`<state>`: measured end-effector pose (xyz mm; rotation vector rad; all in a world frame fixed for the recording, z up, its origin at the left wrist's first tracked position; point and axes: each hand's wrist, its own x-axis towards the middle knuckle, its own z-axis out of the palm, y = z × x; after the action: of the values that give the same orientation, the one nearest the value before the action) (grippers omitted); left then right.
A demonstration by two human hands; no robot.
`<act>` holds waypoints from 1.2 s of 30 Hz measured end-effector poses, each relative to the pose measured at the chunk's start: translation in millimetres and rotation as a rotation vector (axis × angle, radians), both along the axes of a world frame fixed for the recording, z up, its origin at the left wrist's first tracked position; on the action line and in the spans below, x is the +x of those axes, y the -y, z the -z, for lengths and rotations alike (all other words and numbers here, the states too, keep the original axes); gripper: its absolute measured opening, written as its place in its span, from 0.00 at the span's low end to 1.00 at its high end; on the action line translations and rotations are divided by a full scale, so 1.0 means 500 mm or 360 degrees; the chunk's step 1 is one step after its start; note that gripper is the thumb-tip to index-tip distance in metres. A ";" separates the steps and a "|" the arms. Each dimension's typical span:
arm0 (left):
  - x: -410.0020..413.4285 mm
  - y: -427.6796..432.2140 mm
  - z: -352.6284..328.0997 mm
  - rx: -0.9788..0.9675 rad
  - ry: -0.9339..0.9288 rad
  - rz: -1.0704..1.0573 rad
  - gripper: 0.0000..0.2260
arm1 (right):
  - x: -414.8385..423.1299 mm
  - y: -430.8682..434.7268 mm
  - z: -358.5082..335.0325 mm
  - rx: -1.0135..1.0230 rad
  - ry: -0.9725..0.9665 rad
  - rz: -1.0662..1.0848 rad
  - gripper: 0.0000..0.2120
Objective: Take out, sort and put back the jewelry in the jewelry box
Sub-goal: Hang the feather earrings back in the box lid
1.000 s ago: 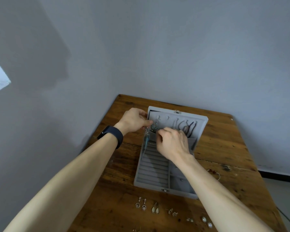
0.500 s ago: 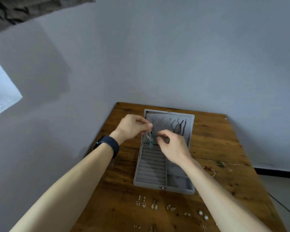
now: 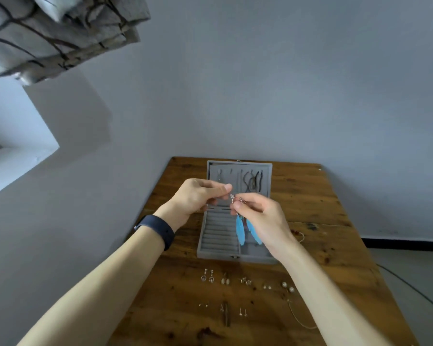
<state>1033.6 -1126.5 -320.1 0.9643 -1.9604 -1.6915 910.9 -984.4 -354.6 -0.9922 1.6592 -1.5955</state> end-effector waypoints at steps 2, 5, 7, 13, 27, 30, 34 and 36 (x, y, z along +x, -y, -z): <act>0.014 -0.018 -0.007 0.0038 -0.0004 0.0053 0.10 | 0.002 -0.024 -0.001 -0.0016 0.0034 -0.0008 0.09; 0.029 -0.041 -0.015 -0.0135 0.0065 0.0094 0.11 | 0.006 -0.051 0.001 -0.0003 0.0129 -0.0023 0.09; 0.036 -0.053 -0.020 -0.0272 0.0112 0.0108 0.10 | 0.008 -0.063 0.002 -0.0006 0.0227 -0.0037 0.10; 0.044 -0.071 -0.038 -0.0428 0.0071 0.0062 0.09 | 0.016 -0.077 -0.007 0.0020 0.0589 -0.0133 0.10; 0.030 -0.087 -0.047 -0.0516 -0.0020 0.0075 0.09 | 0.021 -0.067 -0.040 0.0074 0.0712 -0.0353 0.11; 0.030 -0.085 -0.050 -0.0512 0.0040 0.0063 0.08 | 0.030 -0.065 -0.042 0.0087 0.0257 -0.0200 0.08; 0.028 -0.085 -0.053 -0.0534 0.0068 0.0019 0.09 | 0.038 -0.061 -0.046 0.0026 0.0122 -0.0109 0.06; 0.028 -0.084 -0.052 -0.0541 0.0068 0.0009 0.09 | 0.037 -0.059 -0.048 0.0014 0.0042 -0.0065 0.06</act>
<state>1047.6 -1084.5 -293.9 0.8729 -2.1858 -1.2892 929.4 -955.1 -330.8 -0.9905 1.6171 -1.5665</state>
